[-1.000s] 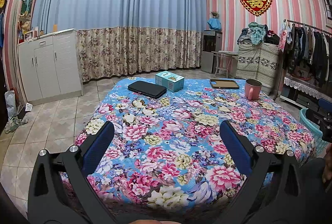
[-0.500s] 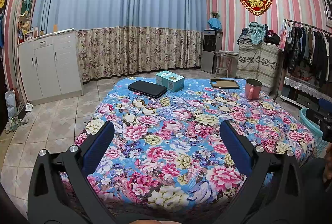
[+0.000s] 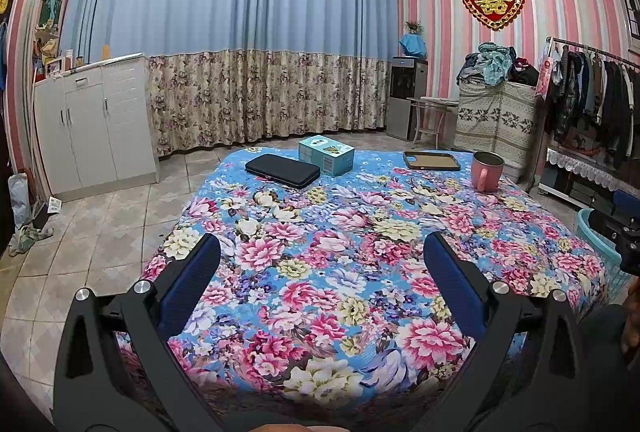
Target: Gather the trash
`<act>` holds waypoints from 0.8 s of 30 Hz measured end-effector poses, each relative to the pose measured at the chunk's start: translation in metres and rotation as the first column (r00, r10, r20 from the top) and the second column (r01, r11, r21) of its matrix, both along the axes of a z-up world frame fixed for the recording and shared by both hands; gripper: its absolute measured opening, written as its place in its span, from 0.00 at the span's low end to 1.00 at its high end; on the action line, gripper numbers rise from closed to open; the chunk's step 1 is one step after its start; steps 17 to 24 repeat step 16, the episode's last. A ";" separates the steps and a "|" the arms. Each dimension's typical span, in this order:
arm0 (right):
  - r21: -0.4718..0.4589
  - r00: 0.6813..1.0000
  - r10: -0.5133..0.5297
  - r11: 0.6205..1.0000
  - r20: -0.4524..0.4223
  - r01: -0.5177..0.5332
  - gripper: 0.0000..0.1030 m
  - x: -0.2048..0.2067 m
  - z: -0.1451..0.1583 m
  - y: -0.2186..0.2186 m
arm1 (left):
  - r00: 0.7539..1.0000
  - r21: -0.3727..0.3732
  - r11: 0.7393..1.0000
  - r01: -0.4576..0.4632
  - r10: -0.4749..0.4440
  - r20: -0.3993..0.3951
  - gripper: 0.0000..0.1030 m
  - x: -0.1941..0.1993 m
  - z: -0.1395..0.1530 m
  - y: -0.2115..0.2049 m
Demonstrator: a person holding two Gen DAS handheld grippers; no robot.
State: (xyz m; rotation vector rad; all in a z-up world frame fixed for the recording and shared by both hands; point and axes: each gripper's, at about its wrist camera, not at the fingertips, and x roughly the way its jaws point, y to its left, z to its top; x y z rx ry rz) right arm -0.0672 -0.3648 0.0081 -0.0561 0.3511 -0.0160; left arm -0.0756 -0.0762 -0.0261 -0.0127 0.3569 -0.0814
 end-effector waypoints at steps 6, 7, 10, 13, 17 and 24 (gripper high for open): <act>-0.005 1.000 0.001 1.000 0.001 -0.001 0.96 0.000 0.000 0.000 | 1.000 -0.001 1.000 -0.002 0.002 -0.002 0.96 0.000 -0.001 0.000; -0.003 1.000 0.001 1.000 0.001 -0.001 0.96 -0.001 0.000 -0.002 | 1.000 -0.001 1.000 -0.003 0.003 -0.003 0.96 0.000 -0.002 0.001; 0.000 1.000 0.002 1.000 0.000 -0.002 0.96 -0.001 0.001 -0.002 | 1.000 0.001 1.000 -0.001 0.001 -0.003 0.96 0.000 -0.003 0.001; -0.003 1.000 0.002 1.000 0.001 -0.002 0.96 -0.001 0.001 -0.002 | 1.000 0.001 1.000 -0.002 0.002 -0.005 0.96 0.000 -0.004 0.001; 0.000 1.000 0.001 1.000 0.000 -0.001 0.96 -0.001 0.001 -0.003 | 1.000 -0.001 1.000 -0.002 0.002 -0.004 0.96 0.000 -0.003 0.001; 0.000 1.000 0.001 1.000 0.000 -0.001 0.96 -0.001 0.001 -0.003 | 1.000 -0.001 1.000 -0.002 0.002 -0.004 0.96 0.000 -0.003 0.001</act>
